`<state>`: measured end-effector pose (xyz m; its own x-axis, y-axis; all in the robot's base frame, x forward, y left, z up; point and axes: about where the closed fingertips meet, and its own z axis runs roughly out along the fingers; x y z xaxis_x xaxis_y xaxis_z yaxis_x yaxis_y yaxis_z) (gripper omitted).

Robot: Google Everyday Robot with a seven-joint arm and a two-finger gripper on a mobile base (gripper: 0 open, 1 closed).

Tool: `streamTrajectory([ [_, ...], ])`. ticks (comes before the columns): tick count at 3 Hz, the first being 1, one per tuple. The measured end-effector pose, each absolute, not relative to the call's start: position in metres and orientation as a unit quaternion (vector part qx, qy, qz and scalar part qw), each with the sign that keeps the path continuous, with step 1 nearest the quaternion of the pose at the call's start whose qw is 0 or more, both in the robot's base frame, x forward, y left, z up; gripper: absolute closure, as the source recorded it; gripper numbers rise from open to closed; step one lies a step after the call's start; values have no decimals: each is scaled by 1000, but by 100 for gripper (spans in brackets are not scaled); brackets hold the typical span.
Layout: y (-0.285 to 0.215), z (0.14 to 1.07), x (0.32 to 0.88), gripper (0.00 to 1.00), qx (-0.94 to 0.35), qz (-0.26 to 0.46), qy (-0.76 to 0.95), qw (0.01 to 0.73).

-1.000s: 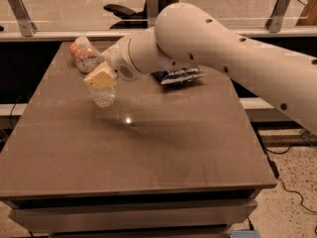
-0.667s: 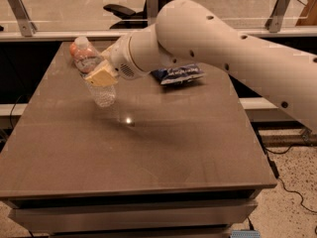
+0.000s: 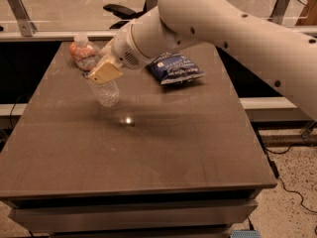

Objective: Knock water bottle over

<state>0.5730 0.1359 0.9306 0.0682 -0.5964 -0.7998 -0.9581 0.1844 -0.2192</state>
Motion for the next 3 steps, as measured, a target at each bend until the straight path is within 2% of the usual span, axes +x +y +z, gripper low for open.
streamTrajectory([
  [2,131,938,571,100,-677,207,628,323],
  [3,129,938,561,100,-704,181,629,278],
])
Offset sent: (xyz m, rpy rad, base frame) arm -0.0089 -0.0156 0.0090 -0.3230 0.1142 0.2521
